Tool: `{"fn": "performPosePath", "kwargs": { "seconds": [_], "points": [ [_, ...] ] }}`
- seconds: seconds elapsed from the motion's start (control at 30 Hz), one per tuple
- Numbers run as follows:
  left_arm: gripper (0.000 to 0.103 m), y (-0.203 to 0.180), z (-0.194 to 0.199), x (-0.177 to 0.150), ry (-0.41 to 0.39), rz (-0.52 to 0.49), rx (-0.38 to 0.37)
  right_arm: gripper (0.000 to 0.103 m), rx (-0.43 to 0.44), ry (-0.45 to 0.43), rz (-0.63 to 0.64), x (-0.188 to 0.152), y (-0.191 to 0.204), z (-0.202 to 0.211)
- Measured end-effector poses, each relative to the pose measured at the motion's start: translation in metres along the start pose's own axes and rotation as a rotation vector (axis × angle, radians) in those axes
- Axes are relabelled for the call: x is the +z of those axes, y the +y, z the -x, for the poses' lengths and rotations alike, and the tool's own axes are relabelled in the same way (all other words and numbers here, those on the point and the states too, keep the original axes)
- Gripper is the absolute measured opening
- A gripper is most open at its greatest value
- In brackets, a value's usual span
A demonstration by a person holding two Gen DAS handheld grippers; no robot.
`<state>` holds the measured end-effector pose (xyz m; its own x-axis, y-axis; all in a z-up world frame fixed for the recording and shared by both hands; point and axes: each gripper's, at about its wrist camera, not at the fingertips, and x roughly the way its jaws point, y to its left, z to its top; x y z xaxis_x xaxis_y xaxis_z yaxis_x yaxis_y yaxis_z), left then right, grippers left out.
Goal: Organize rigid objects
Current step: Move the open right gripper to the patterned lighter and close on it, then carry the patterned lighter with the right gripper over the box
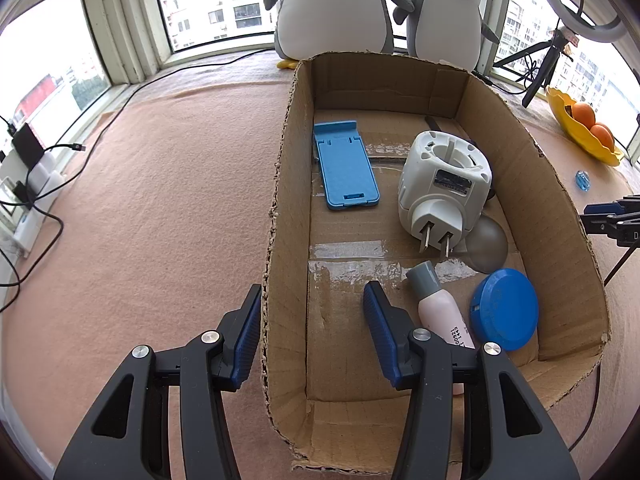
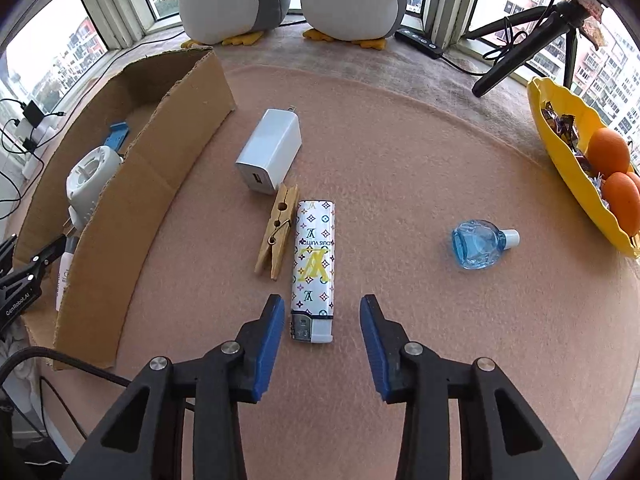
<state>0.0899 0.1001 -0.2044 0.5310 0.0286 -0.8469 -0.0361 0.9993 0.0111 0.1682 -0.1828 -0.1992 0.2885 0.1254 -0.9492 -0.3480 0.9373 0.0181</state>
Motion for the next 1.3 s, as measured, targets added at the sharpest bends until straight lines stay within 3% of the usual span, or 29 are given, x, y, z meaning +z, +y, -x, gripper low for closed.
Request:
{"fn": "performPosePath", "kwargs": {
  "seconds": [0.57, 0.73, 1.03, 1.3],
  "points": [
    [0.05, 0.0, 0.0, 0.0, 0.0, 0.0, 0.001, 0.021, -0.023, 0.021, 0.015, 0.025, -0.003, -0.017],
    [0.05, -0.001, 0.0, 0.0, 0.0, 0.0, 0.001, 0.021, -0.019, 0.019, 0.004, 0.026, -0.003, -0.018],
    [0.05, 0.0, 0.0, 0.0, 0.0, 0.0, 0.001, 0.021, -0.034, -0.032, -0.043, 0.016, -0.008, -0.008],
    [0.05, -0.001, 0.0, 0.0, 0.0, 0.0, 0.001, 0.021, -0.025, -0.112, -0.044, 0.017, 0.0, 0.025]
  ]
}}
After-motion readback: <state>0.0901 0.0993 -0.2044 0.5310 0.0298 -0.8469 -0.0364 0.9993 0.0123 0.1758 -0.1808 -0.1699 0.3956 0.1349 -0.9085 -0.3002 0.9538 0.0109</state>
